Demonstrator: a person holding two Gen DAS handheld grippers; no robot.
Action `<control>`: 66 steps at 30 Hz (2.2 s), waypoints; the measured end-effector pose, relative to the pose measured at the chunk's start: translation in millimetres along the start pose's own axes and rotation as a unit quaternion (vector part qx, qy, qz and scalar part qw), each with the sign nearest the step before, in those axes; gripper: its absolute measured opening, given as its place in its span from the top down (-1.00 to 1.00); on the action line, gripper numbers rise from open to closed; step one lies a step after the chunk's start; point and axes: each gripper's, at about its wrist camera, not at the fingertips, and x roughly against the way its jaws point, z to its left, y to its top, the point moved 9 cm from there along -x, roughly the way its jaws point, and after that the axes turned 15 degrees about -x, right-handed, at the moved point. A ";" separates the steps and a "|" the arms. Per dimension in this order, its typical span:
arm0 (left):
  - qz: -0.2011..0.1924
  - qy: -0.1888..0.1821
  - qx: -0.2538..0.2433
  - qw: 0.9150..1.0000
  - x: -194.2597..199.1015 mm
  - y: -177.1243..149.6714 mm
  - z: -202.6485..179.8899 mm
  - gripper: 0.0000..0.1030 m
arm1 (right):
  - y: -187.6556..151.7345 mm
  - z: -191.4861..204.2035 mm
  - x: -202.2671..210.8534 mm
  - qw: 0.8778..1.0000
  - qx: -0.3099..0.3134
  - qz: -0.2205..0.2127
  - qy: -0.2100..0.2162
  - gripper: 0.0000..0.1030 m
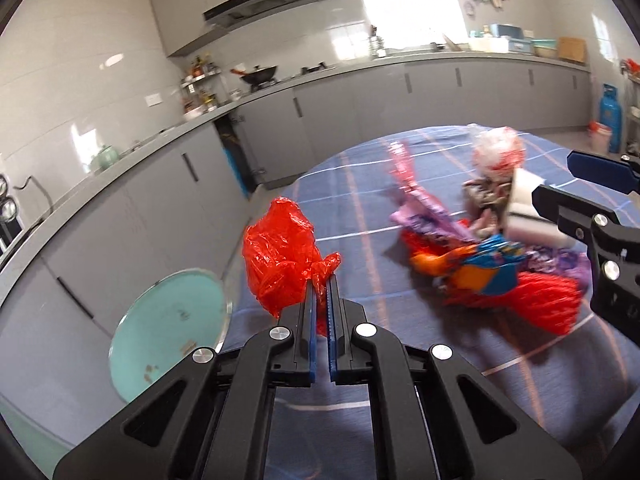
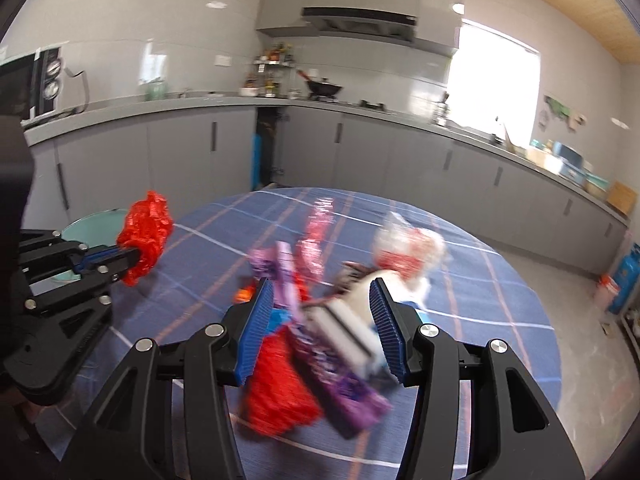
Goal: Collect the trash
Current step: 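Grasp the red plastic bag with the left gripper while the right gripper grasps the orange wrapper, then carry both items over the teal bin and open both grippers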
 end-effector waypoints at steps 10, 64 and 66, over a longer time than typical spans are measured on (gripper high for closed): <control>0.035 0.023 0.031 0.999 -9.4 -29.0 27.8 0.89 | -29.6 40.6 -25.5 0.996 0.068 0.050 0.007 0.30; 0.119 0.154 0.112 0.974 -28.0 -110.5 187.2 0.89 | 10.5 227.9 -47.9 0.974 0.145 -0.003 0.175 0.70; 0.123 0.153 0.115 0.974 -31.8 -114.6 190.6 0.89 | 8.6 232.3 -50.4 0.973 0.148 0.000 0.178 0.70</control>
